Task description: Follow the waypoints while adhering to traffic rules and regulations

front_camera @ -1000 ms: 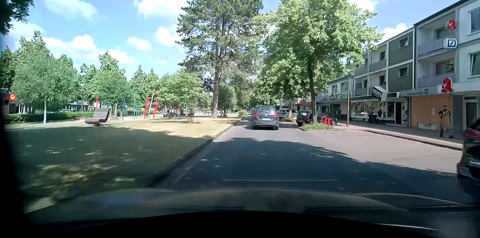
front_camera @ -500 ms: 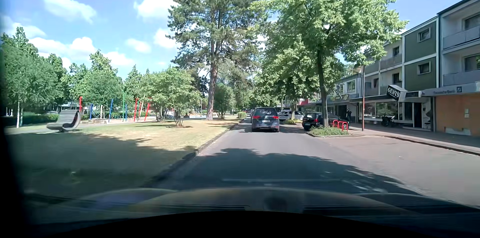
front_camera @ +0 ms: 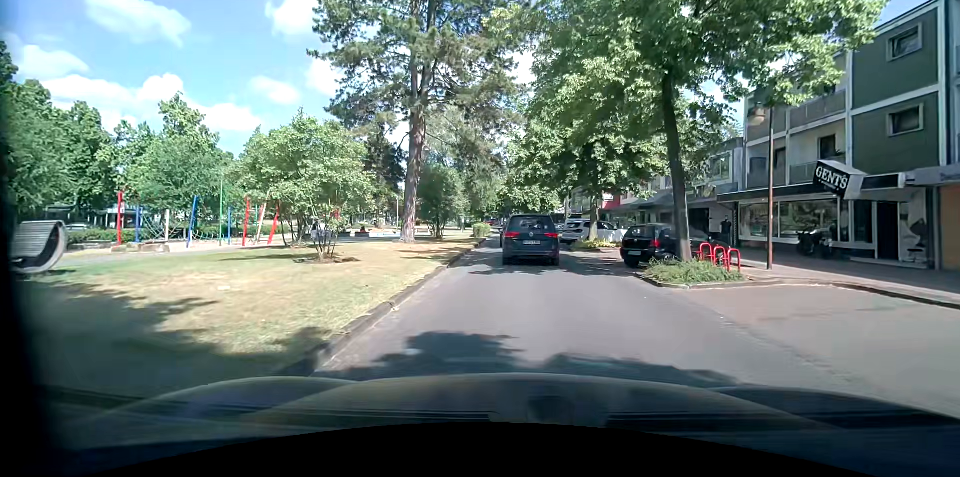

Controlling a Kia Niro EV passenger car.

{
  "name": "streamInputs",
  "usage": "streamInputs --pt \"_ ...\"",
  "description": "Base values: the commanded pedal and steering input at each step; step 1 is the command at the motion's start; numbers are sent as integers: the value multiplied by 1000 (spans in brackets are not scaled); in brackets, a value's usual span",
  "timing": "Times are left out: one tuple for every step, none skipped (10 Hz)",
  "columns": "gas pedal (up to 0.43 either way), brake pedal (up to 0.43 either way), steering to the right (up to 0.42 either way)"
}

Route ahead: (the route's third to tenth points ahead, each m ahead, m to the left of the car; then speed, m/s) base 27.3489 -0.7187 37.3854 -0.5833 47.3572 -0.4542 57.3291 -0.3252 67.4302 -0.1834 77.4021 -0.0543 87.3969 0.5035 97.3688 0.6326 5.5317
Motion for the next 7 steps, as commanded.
streamInputs --pt "59 6 8" --pt "47 6 8" --pt "47 6 8" --pt "47 6 8" --pt "47 6 8" --pt "59 6 8" --pt "59 6 7"
